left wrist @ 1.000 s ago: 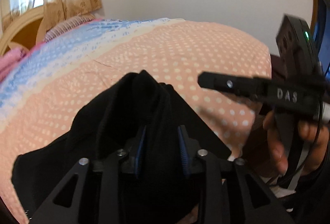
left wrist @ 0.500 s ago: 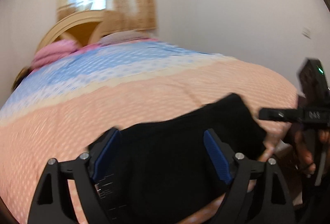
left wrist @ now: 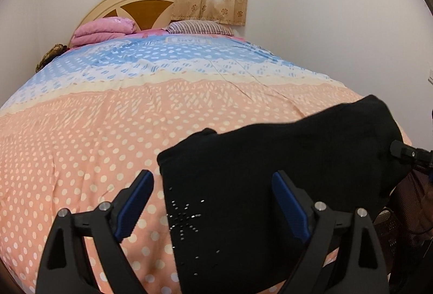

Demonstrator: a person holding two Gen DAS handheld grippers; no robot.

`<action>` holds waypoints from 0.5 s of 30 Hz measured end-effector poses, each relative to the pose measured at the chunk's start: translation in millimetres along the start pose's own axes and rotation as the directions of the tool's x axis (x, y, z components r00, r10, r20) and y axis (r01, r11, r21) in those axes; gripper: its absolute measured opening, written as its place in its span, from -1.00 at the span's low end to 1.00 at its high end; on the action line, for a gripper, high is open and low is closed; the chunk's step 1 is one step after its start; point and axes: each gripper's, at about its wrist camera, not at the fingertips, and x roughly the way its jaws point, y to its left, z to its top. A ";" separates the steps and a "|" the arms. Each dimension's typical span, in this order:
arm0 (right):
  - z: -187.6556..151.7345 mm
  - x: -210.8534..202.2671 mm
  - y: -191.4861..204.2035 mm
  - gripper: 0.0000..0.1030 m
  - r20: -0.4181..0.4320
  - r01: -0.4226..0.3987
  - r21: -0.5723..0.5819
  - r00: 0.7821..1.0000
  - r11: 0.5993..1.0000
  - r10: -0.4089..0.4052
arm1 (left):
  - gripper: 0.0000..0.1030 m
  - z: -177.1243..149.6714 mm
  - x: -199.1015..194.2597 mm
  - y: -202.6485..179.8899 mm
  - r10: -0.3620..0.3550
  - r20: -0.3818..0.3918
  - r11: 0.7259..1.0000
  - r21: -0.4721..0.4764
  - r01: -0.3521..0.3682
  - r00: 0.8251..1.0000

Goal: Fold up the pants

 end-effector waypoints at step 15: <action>-27.9 11.4 -49.8 -0.69 -0.122 0.139 0.059 0.984 0.989 -0.131 | 0.88 -9.7 7.2 8.4 0.019 -0.034 1.000 -0.014 -0.020 0.999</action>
